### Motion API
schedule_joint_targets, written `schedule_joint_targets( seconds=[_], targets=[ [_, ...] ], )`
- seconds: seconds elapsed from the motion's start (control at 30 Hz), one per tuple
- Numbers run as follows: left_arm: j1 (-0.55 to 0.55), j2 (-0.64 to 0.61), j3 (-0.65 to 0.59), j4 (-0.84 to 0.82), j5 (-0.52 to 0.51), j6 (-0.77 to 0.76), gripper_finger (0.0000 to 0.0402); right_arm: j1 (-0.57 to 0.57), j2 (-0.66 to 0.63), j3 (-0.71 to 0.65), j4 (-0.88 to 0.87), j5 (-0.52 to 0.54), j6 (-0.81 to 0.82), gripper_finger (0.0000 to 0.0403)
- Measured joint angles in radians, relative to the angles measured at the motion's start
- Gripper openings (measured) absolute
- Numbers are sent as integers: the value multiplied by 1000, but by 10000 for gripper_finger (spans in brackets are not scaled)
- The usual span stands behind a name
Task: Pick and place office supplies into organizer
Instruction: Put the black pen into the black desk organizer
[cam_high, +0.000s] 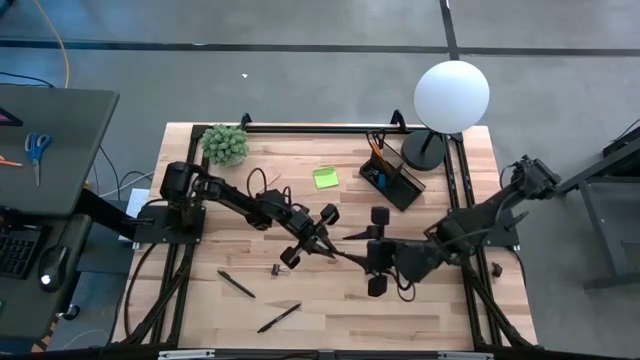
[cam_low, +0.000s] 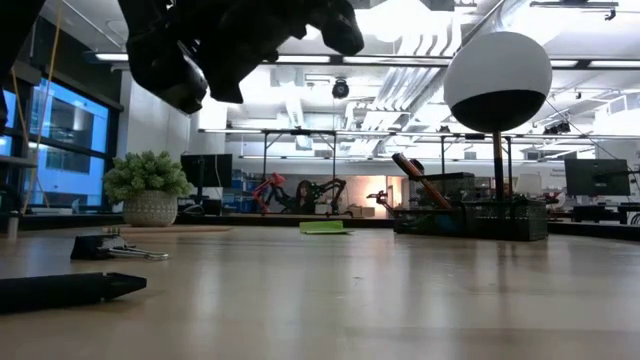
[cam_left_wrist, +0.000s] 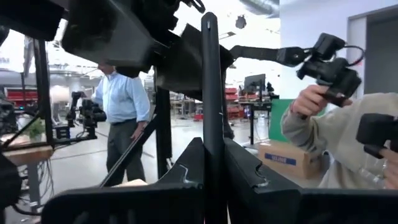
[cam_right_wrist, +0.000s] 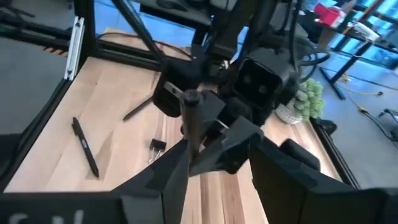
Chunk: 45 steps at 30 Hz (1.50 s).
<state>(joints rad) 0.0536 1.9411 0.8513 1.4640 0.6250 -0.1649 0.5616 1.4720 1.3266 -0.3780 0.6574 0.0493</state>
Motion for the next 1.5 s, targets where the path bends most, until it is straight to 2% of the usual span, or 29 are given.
schedule_joint_targets(
  seconds=[0.2, 0.3, 0.5, 0.67, 0.8, 0.87, 1.03, 1.17, 1.37, 1.5],
  targets=[
    [-2, 0, 34, 3, -6, -21, 17, -25, 64, 0, 104, -63, -137, 143],
    [-12, 0, 44, -14, -5, -21, 15, -25, 89, 0, 145, -68, -203, 109],
    [-37, 0, 45, -9, -6, 9, 10, -16, 92, 0, 173, -76, -231, 20],
    [-36, -6, 50, -48, -15, 15, 29, 14, 95, -2, 225, 3, -332, 26],
    [-35, -4, 46, -158, -48, 40, 55, 21, 92, -1, 226, 55, -345, 19],
    [-34, 9, 40, -248, -82, 71, 70, 16, 76, 3, 204, 104, -312, 19],
    [-23, -1, 46, -357, -168, 125, 108, 2, 44, -1, 51, 189, -210, 19],
    [-8, 0, 45, -464, -216, 148, 129, -20, -25, 2, -160, 225, -10, 19],
    [9, -11, 45, -593, -292, 193, 132, -78, -92, 0, -555, 273, 369, 19],
    [18, -32, 42, -671, -360, 215, 120, -130, -98, 0, -671, 316, 463, 23]
  ],
)
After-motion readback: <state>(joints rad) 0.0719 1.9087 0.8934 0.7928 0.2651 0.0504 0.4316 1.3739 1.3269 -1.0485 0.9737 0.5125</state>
